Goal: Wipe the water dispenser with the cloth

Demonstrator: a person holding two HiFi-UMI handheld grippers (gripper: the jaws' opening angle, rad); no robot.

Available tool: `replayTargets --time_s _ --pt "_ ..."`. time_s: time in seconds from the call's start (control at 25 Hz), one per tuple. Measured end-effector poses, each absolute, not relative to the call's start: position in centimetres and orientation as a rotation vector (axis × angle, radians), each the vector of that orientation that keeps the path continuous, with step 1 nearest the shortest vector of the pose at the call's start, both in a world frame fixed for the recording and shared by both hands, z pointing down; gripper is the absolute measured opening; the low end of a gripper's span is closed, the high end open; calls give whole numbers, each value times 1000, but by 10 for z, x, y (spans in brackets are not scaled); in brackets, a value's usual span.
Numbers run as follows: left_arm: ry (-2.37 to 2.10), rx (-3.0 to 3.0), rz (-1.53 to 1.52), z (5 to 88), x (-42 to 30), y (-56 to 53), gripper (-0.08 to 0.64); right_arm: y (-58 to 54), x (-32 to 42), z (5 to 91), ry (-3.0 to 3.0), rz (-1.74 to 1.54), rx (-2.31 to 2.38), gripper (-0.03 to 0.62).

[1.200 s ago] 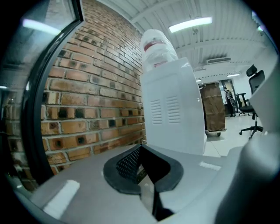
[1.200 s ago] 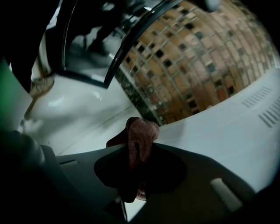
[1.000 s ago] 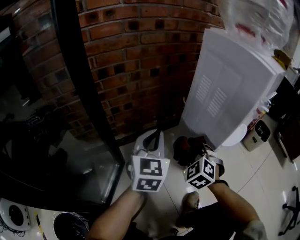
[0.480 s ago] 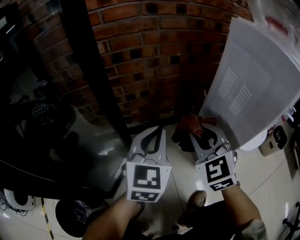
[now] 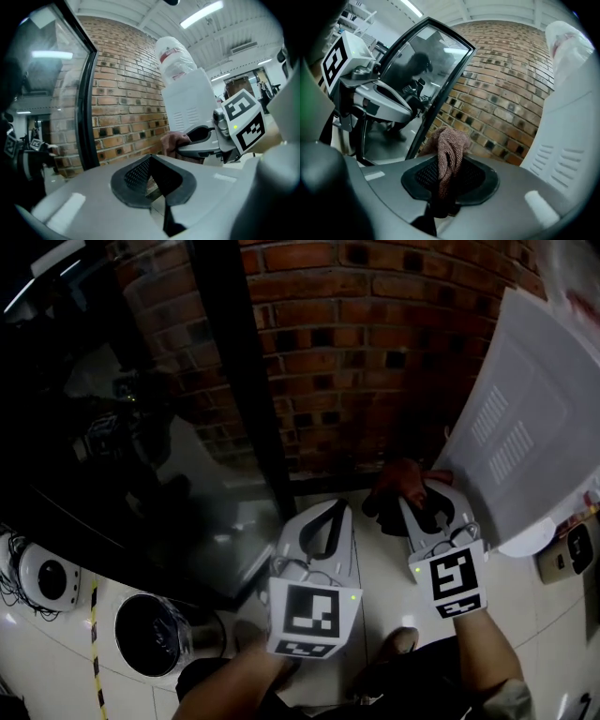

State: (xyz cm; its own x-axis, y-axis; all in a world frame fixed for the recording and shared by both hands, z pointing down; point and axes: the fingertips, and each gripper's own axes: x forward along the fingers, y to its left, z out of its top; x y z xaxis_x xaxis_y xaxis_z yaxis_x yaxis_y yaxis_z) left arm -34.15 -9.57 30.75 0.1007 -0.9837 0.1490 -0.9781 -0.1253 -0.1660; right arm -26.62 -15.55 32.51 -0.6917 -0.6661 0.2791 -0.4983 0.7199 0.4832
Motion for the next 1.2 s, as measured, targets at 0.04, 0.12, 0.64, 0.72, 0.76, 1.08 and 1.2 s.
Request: replayTargets --time_s 0.04,0.12,0.64,0.72,0.76,1.08,1.2 --pt "2089 -2291 -346 306 -346 -90 0 -155 -270 323 -2498 -525 882 103" --pt "2153 -2243 -348 305 -355 -77 0 -152 -281 318 -2536 -521 851 103" --pt "2420 -2028 -222 289 -363 2 0 -110 -301 279 -2666 -605 740 101" --pt "2423 -2024 -212 287 -351 8 0 -97 -294 278 -2662 -639 712 103" --pt "2432 -2023 -201 287 -345 11 0 -90 -289 277 -2660 -654 701 103" --pt "2467 -1979 -76 283 -287 30 0 -58 -219 260 -2652 -706 717 103" --pt "2462 -1985 -58 285 -258 35 0 -48 -187 260 -2659 -708 737 103"
